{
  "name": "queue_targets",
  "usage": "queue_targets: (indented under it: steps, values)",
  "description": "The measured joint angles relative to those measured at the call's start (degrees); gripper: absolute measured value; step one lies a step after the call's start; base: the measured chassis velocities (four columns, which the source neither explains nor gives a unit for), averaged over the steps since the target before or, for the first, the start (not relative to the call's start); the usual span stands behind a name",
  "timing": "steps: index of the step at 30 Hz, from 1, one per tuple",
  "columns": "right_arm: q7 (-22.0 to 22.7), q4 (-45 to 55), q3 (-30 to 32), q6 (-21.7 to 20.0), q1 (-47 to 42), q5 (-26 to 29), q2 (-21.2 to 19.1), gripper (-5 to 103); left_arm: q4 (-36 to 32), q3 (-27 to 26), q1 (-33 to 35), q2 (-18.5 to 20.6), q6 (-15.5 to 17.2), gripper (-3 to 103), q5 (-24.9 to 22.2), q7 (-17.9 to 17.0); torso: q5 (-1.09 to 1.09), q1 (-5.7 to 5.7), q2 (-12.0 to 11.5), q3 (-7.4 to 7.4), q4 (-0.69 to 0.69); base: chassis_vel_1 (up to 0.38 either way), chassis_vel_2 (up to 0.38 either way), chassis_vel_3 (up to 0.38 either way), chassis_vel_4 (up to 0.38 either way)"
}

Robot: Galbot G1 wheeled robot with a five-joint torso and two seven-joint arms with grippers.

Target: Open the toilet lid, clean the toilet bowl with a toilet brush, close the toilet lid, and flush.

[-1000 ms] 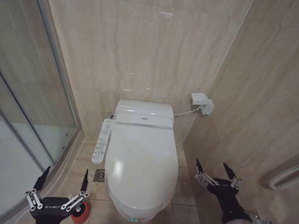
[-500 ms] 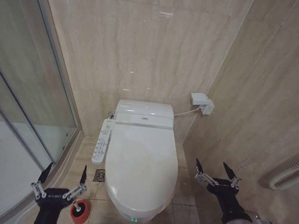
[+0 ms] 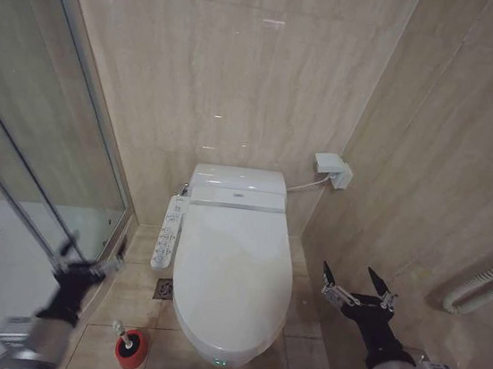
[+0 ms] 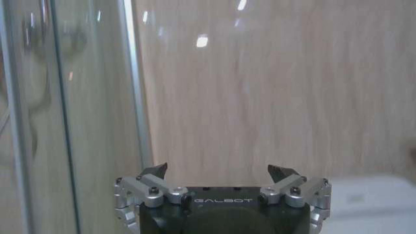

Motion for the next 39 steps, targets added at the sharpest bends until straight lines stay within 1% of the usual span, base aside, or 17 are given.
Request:
queue_targets:
  steps: [1,2,5,8,12,19,20,25,31,34,39]
  values:
    - [0.00,0.00,0.00,0.00,0.00,0.00,0.00,100,-1.90,-0.57,0.65,0.20,0.16,100,-0.22,0.36,-0.01,-0.01,0.00,-0.01,0.01,0.000,0.000,0.000,0.000]
    - [0.00,0.00,0.00,0.00,0.00,0.00,0.00,100,-2.30,-0.70,0.79,0.25,0.31,100,-0.34,0.41,0.01,-0.02,0.00,-0.01,0.00,0.000,0.000,0.000,0.000]
    - [0.00,0.00,0.00,0.00,0.00,0.00,0.00,100,-2.28,-0.74,0.97,0.36,0.54,100,-0.96,0.51,-0.02,-0.02,0.00,-0.01,0.00,0.000,0.000,0.000,0.000]
    - [0.00,0.00,0.00,0.00,0.00,0.00,0.00,100,-1.05,-0.68,0.97,0.52,0.02,100,-2.29,0.75,-0.02,-0.01,0.00,0.00,0.00,0.000,0.000,0.000,0.000]
    - [0.00,0.00,0.00,0.00,0.00,0.00,0.00,100,2.57,-0.74,0.44,1.63,-2.36,100,-5.10,0.85,-0.02,-0.01,0.00,-0.01,-0.02,0.000,0.000,0.000,0.000]
    - [0.00,0.00,0.00,0.00,0.00,0.00,0.00,100,3.66,-0.62,0.27,1.37,-2.48,100,-5.43,1.05,-0.02,-0.02,0.01,-0.01,-0.01,0.000,0.000,0.000,0.000]
    - [0.00,0.00,0.00,0.00,0.00,0.00,0.00,100,4.21,-0.72,0.09,1.24,-3.33,100,-5.44,1.93,-0.02,-0.02,0.01,-0.01,-0.01,-0.065,0.068,0.044,-0.066]
    - [0.00,0.00,0.00,0.00,0.00,0.00,0.00,100,5.43,-1.47,-0.23,1.11,-4.51,100,-5.42,3.40,-0.02,0.00,0.01,-0.01,-0.01,-0.083,0.088,0.088,-0.086]
    - [0.00,0.00,0.00,0.00,0.00,0.00,0.00,100,6.29,-1.49,-0.50,0.93,-5.26,100,-5.43,3.64,-0.01,0.02,0.00,0.00,-0.01,-0.117,0.121,0.127,-0.113]
    - [0.00,0.00,0.00,0.00,0.00,0.00,0.00,100,7.42,-1.51,-0.68,0.88,-6.69,100,-4.89,3.89,-0.02,0.01,0.00,0.00,-0.01,-0.109,0.101,0.103,-0.102]
    - [-0.01,0.00,0.00,0.00,0.00,0.00,0.00,100,8.13,-1.52,-0.76,0.99,-6.98,100,-5.29,3.98,-0.02,0.00,0.00,-0.01,0.00,-0.093,0.109,0.083,-0.100]
